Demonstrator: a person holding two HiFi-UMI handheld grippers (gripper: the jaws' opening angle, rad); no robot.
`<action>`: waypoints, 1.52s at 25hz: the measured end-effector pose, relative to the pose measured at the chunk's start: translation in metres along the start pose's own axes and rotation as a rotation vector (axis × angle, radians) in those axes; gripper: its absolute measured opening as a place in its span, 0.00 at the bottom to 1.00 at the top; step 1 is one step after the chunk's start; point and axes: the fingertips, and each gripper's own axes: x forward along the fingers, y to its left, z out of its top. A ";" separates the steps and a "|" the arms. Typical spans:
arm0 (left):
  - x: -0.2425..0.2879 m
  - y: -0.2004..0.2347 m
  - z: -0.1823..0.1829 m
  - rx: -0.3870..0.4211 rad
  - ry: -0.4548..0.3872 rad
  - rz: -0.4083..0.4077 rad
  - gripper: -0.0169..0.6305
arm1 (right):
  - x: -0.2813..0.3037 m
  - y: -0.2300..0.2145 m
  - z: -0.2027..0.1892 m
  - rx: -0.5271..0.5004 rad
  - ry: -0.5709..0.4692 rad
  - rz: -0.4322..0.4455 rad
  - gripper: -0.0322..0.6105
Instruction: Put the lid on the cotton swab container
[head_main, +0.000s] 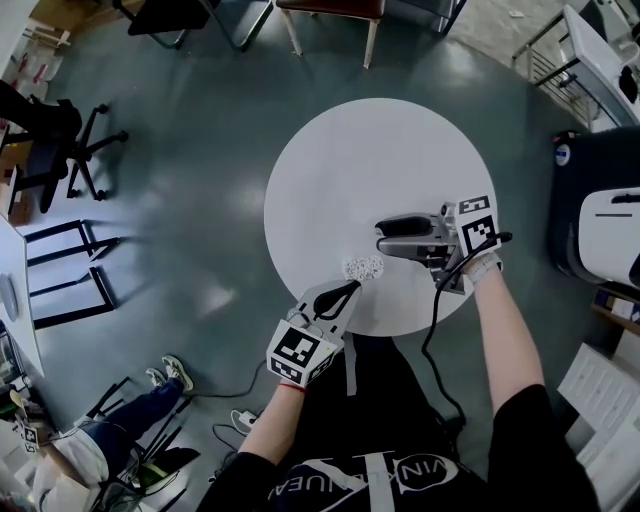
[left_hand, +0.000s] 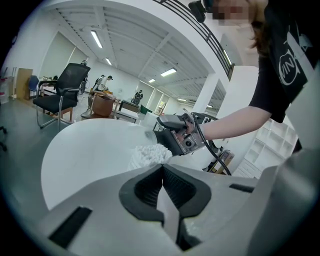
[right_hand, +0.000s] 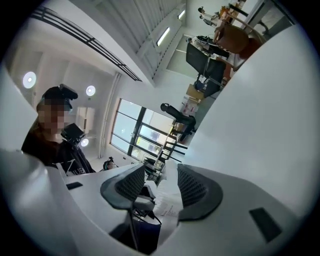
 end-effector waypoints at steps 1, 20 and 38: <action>0.000 0.002 0.000 -0.001 0.002 0.000 0.04 | 0.001 0.004 0.001 -0.025 0.007 0.010 0.37; -0.002 0.003 0.000 -0.016 0.003 0.012 0.04 | 0.010 0.034 -0.028 -0.240 0.203 -0.038 0.18; -0.024 -0.003 0.024 0.059 -0.062 0.052 0.04 | 0.024 0.030 -0.047 -0.639 0.320 -0.343 0.07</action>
